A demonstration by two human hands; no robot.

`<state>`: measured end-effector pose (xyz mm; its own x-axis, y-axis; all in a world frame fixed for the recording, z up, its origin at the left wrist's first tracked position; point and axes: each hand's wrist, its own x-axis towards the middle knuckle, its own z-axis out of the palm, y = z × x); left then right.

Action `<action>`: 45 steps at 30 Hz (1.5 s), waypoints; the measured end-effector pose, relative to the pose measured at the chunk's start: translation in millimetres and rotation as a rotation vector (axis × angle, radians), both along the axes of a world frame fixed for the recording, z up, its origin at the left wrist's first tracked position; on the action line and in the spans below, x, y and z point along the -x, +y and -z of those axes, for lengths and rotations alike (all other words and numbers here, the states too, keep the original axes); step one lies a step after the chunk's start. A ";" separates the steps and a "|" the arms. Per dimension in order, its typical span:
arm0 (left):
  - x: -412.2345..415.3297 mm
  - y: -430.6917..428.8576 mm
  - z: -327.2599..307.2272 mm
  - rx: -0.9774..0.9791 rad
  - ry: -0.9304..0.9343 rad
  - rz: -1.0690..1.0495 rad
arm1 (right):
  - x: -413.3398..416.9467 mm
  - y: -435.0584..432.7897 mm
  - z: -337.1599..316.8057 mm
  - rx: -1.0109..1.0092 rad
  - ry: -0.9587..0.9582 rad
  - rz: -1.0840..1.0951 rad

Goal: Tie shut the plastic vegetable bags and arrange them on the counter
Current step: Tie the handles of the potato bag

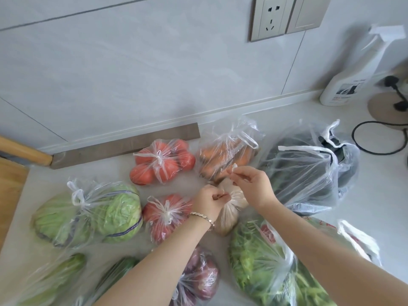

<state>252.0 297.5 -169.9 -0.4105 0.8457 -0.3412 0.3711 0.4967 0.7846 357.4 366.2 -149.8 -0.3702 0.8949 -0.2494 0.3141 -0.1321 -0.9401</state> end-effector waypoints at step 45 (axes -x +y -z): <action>0.0 18.1 -22.4 -0.025 -0.144 0.013 | -7.8 -12.7 32.2 0.106 -0.105 -0.312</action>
